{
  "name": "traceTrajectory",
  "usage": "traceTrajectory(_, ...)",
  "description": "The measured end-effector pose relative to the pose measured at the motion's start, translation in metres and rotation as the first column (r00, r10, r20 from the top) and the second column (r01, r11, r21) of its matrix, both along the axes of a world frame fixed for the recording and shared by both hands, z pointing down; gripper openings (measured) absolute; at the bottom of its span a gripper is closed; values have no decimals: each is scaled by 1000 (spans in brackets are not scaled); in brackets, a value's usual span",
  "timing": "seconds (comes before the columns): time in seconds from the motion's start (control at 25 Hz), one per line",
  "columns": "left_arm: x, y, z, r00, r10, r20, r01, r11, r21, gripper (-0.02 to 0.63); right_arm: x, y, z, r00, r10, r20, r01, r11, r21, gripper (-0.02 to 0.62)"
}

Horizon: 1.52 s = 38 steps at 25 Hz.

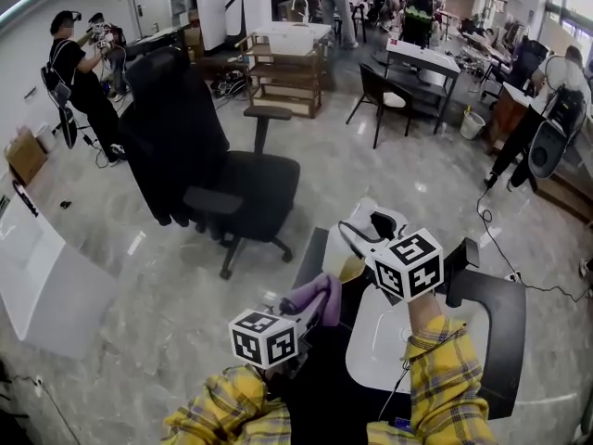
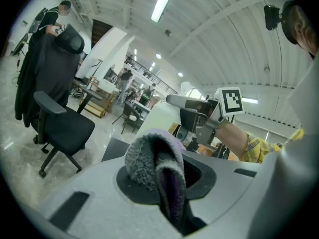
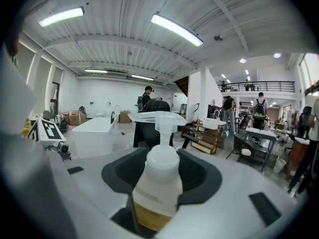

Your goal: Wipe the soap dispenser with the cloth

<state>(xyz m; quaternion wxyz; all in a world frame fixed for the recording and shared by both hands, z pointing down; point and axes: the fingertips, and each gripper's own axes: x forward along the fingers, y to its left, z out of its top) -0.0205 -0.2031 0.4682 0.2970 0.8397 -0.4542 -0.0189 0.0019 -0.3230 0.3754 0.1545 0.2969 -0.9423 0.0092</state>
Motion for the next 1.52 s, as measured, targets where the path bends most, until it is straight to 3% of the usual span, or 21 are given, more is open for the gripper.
traceTrajectory(0.4, -3, -2, -16, 1000, -20, 2, 20, 999, 46, 49, 2, 0, 1, 979, 205, -1, -205, 979, -4, 193)
traceTrajectory(0.8, -16, -3, -34, 999, -52, -5, 52, 995, 84, 49, 5, 2, -1, 911, 413, 1, -413, 910, -40, 193)
traceTrajectory(1.08, -21, -1, -36, 998, -62, -14, 63, 994, 88, 49, 5, 5, -3, 853, 522, 25, -522, 853, 0, 192)
traceTrajectory(1.16, -20, -1, -38, 998, -63, -14, 64, 993, 96, 49, 4, 7, -4, 855, 518, 30, -519, 855, 14, 193)
traceTrajectory(1.36, -18, -4, -53, 997, -70, 12, 67, 985, 162, 49, 7, 17, -9, 893, 432, 127, -434, 901, -10, 201)
traceTrajectory(1.52, -7, -9, -71, 997, -63, 33, 53, 969, 241, 49, 35, 34, -13, 880, 429, 206, -439, 898, 6, 209)
